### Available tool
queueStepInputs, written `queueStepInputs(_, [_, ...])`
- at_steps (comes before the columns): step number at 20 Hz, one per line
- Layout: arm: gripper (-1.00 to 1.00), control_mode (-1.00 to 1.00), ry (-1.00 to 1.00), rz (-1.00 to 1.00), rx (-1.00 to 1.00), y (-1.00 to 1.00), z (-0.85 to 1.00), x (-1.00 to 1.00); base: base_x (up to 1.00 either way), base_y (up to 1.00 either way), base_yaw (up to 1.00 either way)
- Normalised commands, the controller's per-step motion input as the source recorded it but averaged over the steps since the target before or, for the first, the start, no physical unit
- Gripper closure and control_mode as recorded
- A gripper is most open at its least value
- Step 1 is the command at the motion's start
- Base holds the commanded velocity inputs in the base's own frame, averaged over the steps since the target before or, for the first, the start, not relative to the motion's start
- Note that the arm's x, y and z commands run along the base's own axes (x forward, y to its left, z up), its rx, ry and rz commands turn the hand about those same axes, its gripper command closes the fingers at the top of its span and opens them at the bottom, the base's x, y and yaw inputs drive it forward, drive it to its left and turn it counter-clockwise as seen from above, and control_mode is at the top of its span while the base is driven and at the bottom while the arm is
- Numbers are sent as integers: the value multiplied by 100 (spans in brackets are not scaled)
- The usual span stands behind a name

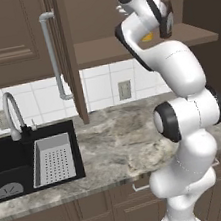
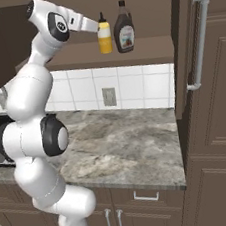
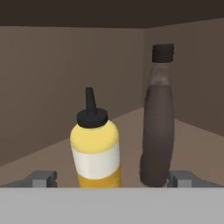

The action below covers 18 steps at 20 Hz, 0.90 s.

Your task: Move the mustard and syrup bottle from the cabinet to the dining counter.

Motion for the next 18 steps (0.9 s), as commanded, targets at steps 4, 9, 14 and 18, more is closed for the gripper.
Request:
queueStepInputs(4, [-100,-100,3,0,0,-3,-1,37,0,0,0])
queueStepInputs(9, [-100,-100,0,0,0,-9,-2,28,0,0,0])
queueStepInputs(14, [-100,-100,0,-3,-1,-29,-1,7,0,0,0])
queueStepInputs(18, [-100,-100,0,-4,-1,-34,-1,1,0,0,0])
